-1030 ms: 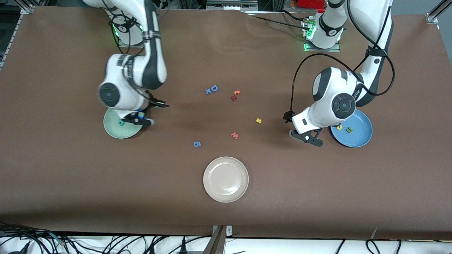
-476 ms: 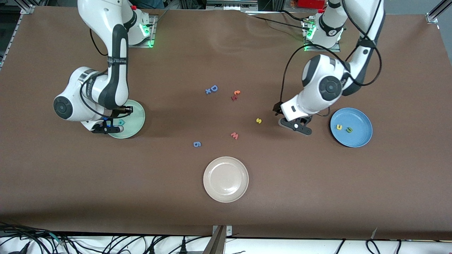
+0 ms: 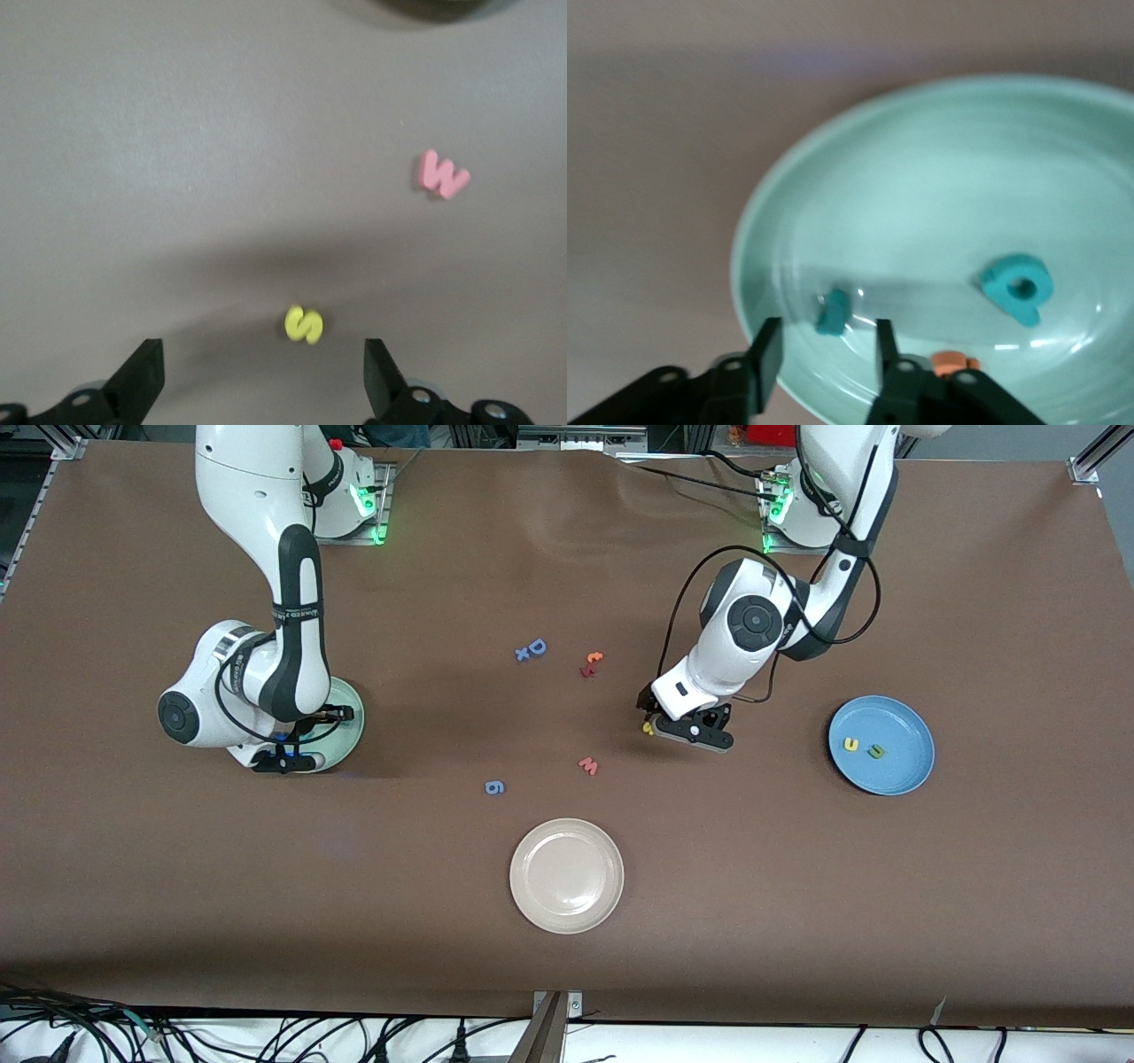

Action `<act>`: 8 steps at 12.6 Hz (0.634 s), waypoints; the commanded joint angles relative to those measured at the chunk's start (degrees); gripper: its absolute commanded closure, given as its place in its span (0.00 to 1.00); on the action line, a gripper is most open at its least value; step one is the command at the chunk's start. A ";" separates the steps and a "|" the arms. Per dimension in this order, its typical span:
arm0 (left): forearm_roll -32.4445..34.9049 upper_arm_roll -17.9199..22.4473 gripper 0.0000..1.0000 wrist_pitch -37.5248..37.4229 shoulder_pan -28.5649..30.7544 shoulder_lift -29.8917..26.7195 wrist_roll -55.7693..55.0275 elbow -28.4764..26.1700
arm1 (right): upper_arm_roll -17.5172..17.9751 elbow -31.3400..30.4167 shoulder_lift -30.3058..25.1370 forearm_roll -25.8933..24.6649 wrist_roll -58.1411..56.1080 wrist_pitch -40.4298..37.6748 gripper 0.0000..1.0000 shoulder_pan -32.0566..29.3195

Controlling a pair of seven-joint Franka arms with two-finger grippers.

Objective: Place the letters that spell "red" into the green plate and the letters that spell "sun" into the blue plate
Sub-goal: 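Drop the cyan l on the green plate while the left gripper reaches yellow s, then grasp the yellow s with the left gripper while the right gripper withdraws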

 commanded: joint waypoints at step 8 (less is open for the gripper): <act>6.79 0.83 0.10 4.55 -3.84 5.99 -6.80 0.56 | -6.34 24.81 -0.59 -12.95 2.55 -27.30 0.00 0.06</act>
